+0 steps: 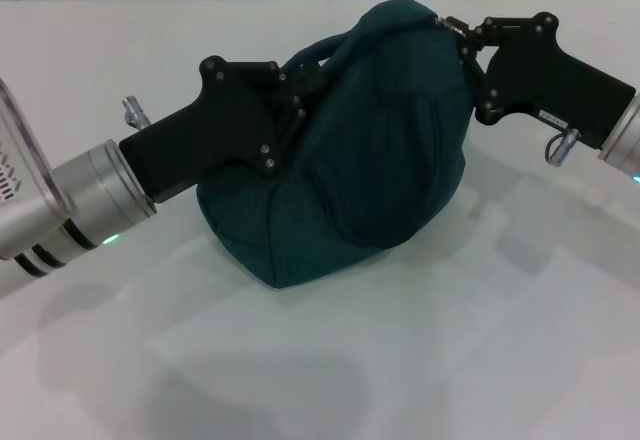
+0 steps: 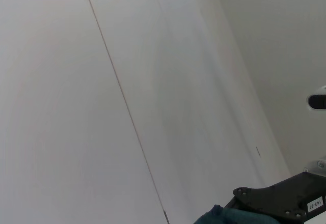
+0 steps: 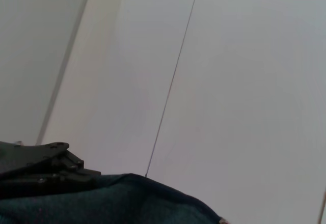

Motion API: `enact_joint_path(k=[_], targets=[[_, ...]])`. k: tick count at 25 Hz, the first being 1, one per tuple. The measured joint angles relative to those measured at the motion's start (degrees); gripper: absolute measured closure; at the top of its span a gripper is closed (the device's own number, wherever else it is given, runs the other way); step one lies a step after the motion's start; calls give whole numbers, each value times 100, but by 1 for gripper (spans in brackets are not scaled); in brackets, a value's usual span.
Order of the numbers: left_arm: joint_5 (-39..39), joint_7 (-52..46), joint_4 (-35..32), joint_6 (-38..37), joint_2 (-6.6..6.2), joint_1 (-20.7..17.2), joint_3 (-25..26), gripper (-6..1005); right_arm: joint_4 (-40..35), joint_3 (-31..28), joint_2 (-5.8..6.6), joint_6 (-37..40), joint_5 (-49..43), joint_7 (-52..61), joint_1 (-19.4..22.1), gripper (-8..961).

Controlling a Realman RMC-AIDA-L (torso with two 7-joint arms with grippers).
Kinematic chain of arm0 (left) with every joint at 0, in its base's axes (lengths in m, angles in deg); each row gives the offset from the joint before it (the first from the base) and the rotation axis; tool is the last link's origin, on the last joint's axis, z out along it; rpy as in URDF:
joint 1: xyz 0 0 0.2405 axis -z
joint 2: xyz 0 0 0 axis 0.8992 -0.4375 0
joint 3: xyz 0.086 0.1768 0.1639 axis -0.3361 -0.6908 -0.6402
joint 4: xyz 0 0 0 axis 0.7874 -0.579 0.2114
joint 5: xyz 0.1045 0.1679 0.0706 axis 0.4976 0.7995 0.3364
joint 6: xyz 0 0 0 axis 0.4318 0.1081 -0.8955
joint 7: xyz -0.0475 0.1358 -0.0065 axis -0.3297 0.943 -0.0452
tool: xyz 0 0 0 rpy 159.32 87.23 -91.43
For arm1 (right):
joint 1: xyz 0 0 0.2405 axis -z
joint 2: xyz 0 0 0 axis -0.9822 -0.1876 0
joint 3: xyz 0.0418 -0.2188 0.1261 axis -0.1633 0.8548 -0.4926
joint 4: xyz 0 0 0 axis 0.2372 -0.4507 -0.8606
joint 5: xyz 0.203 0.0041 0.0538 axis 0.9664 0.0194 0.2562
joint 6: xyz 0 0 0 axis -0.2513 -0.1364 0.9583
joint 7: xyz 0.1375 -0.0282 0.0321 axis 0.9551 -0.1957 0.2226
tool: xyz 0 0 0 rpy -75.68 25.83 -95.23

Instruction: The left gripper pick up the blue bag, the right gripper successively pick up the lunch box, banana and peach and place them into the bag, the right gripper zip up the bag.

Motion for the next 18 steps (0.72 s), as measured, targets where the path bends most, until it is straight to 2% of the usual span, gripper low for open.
enact_joint_path(k=[6, 15, 18], targets=[[-1, 2, -4, 1, 1, 0, 3, 938, 41, -44, 0, -90, 205, -6, 47, 899], [-151, -50, -33, 1, -16, 20, -14, 936, 255, -48, 14, -603, 622, 62, 100, 918], [-156, -59, -28, 5, -23, 54, -9, 935, 325, -57, 35, -922, 661, 412, 125, 919]])
